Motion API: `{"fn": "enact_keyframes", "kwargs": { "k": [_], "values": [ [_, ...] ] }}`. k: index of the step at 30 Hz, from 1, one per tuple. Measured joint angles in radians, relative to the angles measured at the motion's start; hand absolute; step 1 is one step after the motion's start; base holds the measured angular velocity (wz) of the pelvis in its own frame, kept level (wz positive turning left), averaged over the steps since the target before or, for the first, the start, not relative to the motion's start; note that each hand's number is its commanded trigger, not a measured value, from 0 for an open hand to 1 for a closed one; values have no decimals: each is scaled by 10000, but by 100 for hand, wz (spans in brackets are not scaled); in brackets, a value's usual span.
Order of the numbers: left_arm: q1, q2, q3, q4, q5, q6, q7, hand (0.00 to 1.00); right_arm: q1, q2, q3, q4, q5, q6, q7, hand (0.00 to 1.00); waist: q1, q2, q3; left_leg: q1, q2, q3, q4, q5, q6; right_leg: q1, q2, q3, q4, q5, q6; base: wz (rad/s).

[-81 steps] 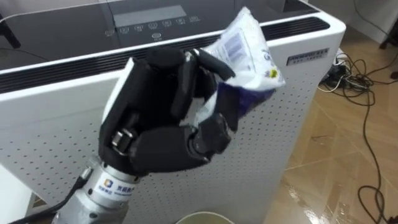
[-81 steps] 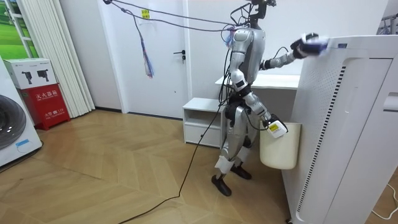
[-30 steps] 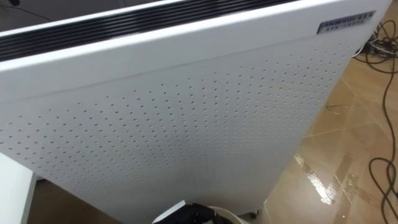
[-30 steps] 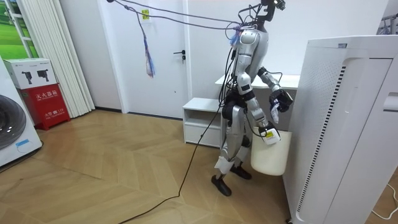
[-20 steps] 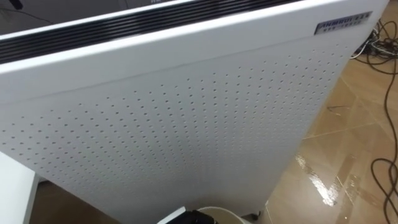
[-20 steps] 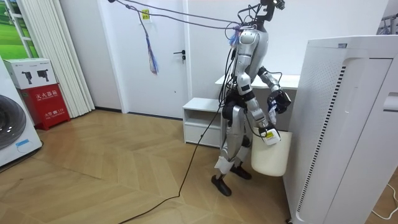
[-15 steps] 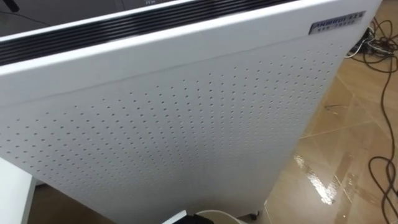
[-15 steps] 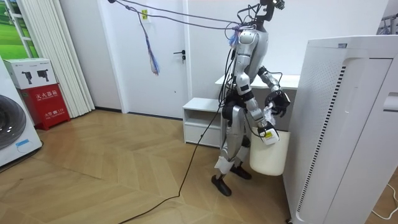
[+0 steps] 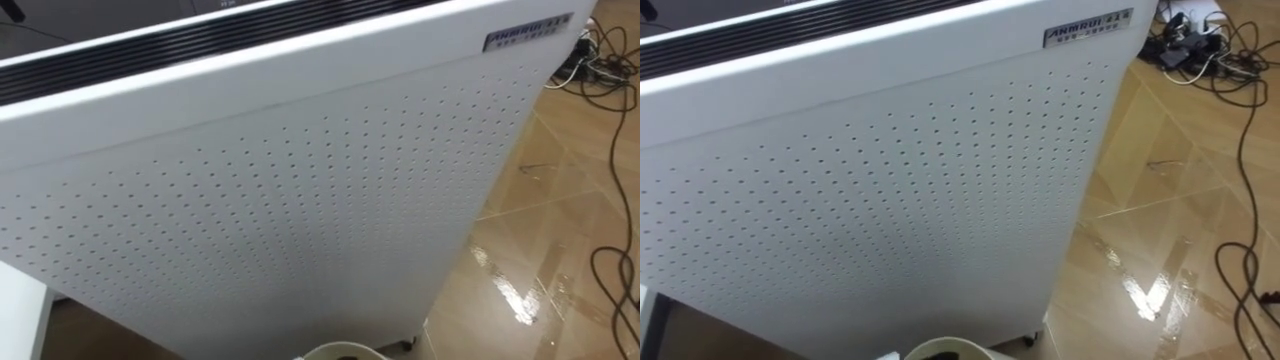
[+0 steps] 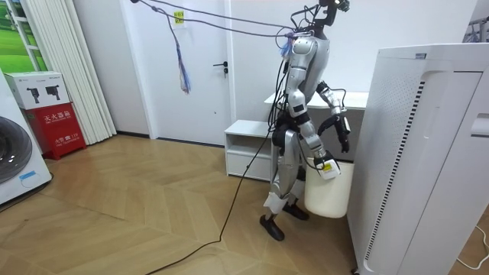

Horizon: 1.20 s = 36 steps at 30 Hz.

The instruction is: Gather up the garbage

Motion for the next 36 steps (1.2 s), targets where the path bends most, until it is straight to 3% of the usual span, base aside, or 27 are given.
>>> {"fn": "enact_keyframes", "kwargs": {
  "k": [6, 14, 17, 22, 26, 29, 33, 36],
  "values": [
    [68, 82, 1, 4, 616, 1, 32, 0, 45, -44, 1, 26, -1, 5, 18, 100, -68, -166, 44, 59, 3, 3, -1, 36, -10, 60, 4, 18, 4, -9, -17, 0],
    [461, 119, -3, 607, 1107, 19, 37, 0, 293, -48, -16, 478, -100, 8, 143, 100, -278, -270, 8, 390, 7, 87, -109, 35, -9, 341, 6, 44, -51, 2, -40, -1],
    [548, 112, 202, 1074, 1126, 15, 167, 0, 575, -49, -145, 601, -247, 11, 144, 100, -332, -336, -43, 663, 17, 251, -311, 73, -7, 484, -33, 97, -72, -25, -78, -7],
    [806, -187, 728, 2005, 867, 7, 857, 0, 1279, -46, -995, 611, -189, 16, 42, 100, -502, -380, -157, 1272, 9, 487, -593, 74, -4, 1153, -36, 103, -479, -28, -65, -2],
    [1064, -311, 1014, 2831, 1, -23, 1406, 0, 1849, 15, -1609, 652, 47, 1, -115, 100, -632, -545, -237, 1936, -1, 628, -939, 74, -4, 1731, -30, 138, -748, -37, -25, -5],
    [1316, -571, 1488, 3747, -1117, -85, 1633, 0, 2105, 19, -2075, 745, 389, -11, -241, 100, -630, -595, -219, 2421, 13, 875, -1153, 72, -7, 2094, -5, 336, -930, -44, -11, -18],
    [1261, -781, 2108, 5593, -3078, -166, 2014, 0, 2390, 253, -2768, 1232, 436, -23, -464, 100, -838, -687, -257, 2849, 11, 880, -1404, 63, -23, 2468, 39, 347, -1244, -44, -9, -2],
    [1397, -987, 2405, 6260, -4120, -239, 2258, 0, 2399, 388, -3076, 1622, 654, 2, -653, 100, -752, -708, -251, 2958, 30, 1018, -1502, 63, -25, 2475, 44, 515, -1235, -44, -9, -15]
  ]
}}
